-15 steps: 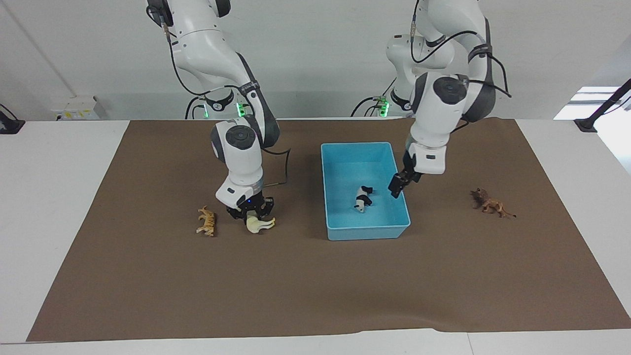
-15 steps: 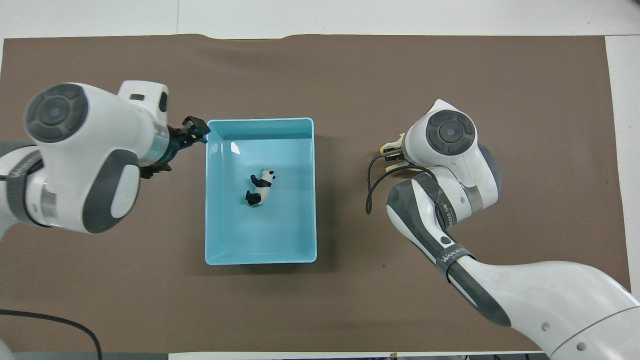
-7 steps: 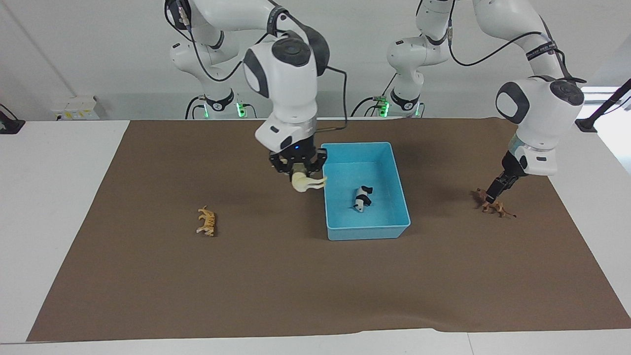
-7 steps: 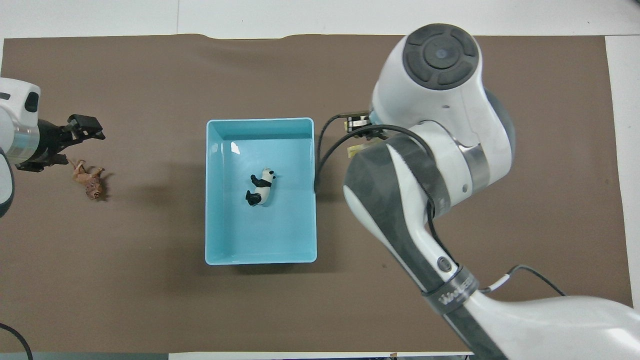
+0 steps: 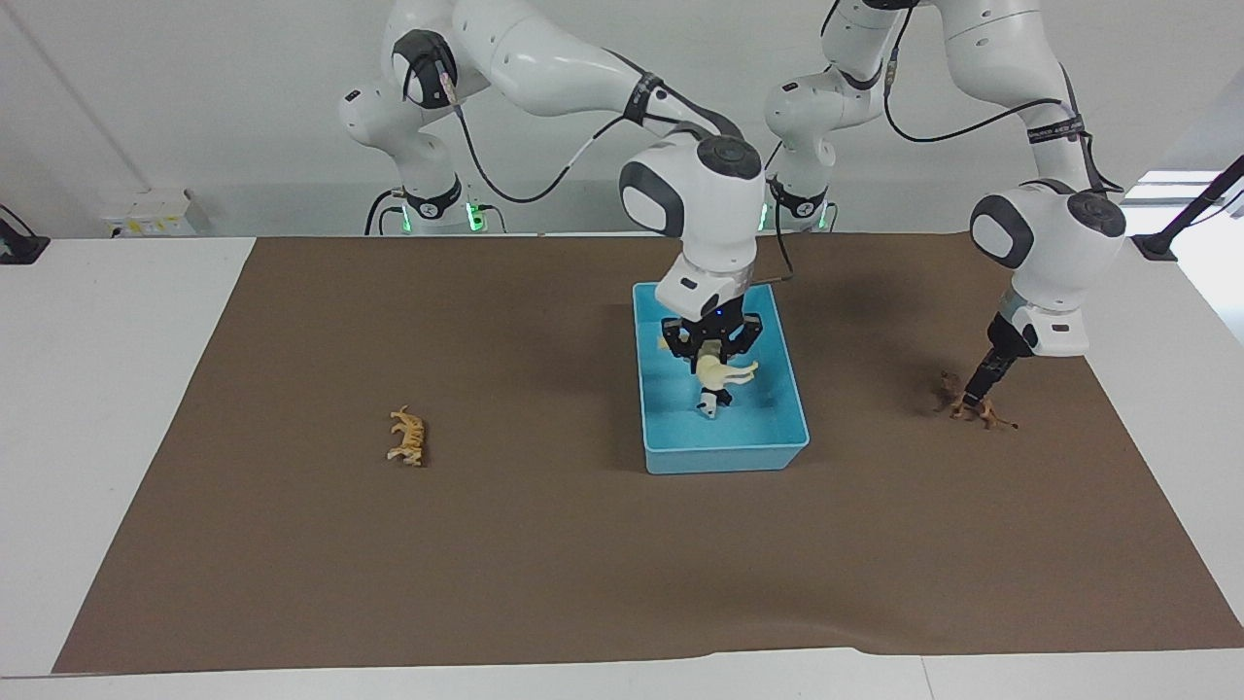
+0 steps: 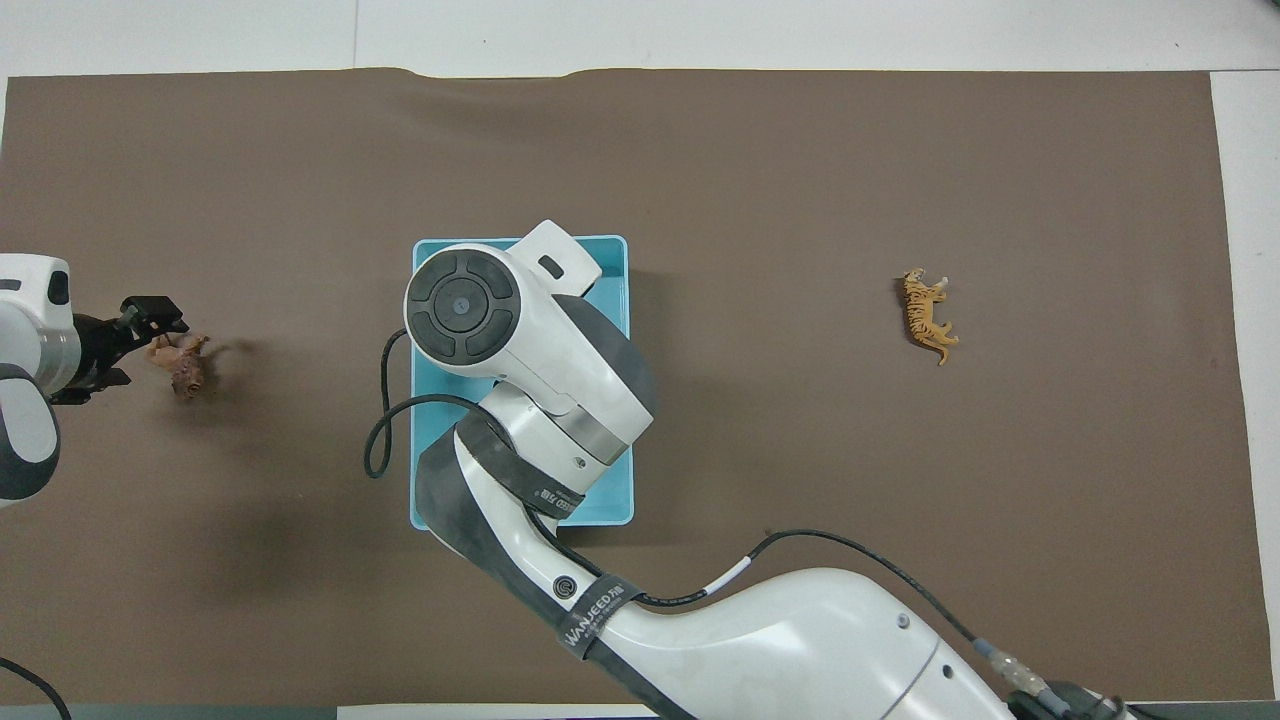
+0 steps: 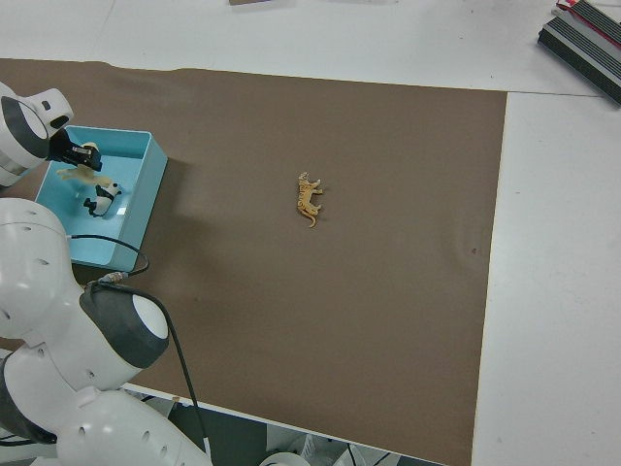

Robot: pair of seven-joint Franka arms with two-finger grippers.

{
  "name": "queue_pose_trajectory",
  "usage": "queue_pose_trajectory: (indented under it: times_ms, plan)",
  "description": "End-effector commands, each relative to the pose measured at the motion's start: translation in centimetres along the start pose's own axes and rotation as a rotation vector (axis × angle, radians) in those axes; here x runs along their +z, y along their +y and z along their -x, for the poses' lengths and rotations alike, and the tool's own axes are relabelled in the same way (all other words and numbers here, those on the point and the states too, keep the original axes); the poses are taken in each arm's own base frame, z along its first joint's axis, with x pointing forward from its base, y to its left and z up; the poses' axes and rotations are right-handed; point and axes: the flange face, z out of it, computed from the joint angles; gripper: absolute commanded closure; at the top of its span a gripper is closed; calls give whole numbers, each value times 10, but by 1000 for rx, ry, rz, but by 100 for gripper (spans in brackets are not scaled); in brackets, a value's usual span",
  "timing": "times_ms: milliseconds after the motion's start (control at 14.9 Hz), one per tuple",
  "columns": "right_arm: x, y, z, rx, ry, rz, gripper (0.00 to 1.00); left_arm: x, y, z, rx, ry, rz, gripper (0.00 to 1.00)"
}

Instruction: Put all toys into storage box

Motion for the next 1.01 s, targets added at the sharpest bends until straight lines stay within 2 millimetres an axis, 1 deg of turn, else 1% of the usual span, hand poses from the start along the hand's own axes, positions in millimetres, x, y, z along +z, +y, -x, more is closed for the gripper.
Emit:
queue_pose_trajectory:
  times_ms: [0, 134, 201, 268, 335, 402, 469, 536, 603, 670, 737, 804, 871, 938]
  plan:
    - [8, -9, 2, -10, 17, 0, 1, 6, -21, 3, -50, 23, 5, 0]
    - [7, -8, 5, 43, -5, 29, 0, 16, -26, 9, -89, 34, 10, 0]
    - [6, -3, 3, 72, -18, 48, 0, 25, -31, 10, -130, 30, 6, 0]
    - [-4, -2, 2, 84, -20, 51, 0, 30, -36, 9, -172, 32, 6, 0]
    - [-14, 8, -2, 101, -34, 68, 0, 33, -34, 9, -192, 37, 10, 0]
    - [-40, 24, -8, 119, -42, 84, 0, 38, -31, 10, -204, 36, 11, 0]
    - [-77, 54, -26, 152, -33, 75, 0, 43, -31, 11, -218, 31, 8, 0]
    - [-106, 85, -43, 156, -25, 59, 0, 47, -31, 11, -222, 32, 9, 0]
    - [-130, 128, -61, 155, -35, 65, 0, 49, -31, 10, -225, 39, 13, 8]
    - [-145, 157, -71, 148, -45, 74, 0, 48, -28, 9, -226, 42, 16, 31]
    - [-157, 188, -82, 144, -51, 84, 0, 47, -26, 9, -241, 45, 18, 43]
    - [-159, 223, -94, 160, -64, 98, 0, 49, -25, 9, -254, 43, 18, 46]
    - [-154, 257, -105, 193, -79, 110, 0, 49, -22, 11, -251, 41, 18, 51]
    - [-146, 286, -110, 217, -99, 124, 0, 49, -19, 11, -247, 42, 20, 59]
